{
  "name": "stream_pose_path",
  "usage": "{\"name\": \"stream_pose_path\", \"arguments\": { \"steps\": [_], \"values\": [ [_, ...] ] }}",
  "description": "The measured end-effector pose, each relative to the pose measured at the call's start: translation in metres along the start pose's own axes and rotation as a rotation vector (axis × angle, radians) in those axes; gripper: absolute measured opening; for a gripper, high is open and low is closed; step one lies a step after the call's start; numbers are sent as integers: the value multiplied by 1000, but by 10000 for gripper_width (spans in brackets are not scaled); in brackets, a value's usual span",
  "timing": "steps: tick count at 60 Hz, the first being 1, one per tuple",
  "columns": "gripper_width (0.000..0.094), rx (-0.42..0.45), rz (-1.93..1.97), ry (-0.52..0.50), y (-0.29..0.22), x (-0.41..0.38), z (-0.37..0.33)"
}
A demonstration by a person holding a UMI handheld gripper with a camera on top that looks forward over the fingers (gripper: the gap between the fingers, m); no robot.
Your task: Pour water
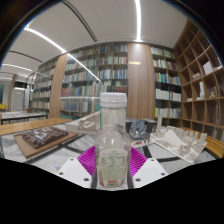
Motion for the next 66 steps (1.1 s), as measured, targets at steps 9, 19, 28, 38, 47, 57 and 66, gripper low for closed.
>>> {"name": "stream_pose_path", "arguments": {
  "steps": [9,19,28,38,47,57,66],
  "values": [
    [402,-131,-21,10,86,6,3],
    [412,-148,36,20,125,12,-1],
    [542,-167,20,34,128,13,-2],
    [838,-276,44,89,127,20,-32],
    [854,-344,52,137,105,22,-91],
    [855,-385,70,151,75,7,-170],
    [857,-414,60,152,52,-11,-230]
  ]
}}
Point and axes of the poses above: the point between the fingertips, and its own axes, seen from behind it with the camera up: x to the right, y down, z forward, the way the camera looks, the point moved 1 cm from there along -z, backward, against the way the camera looks, and after that the axes turned 10 degrees about -z, right-handed, at the moved point
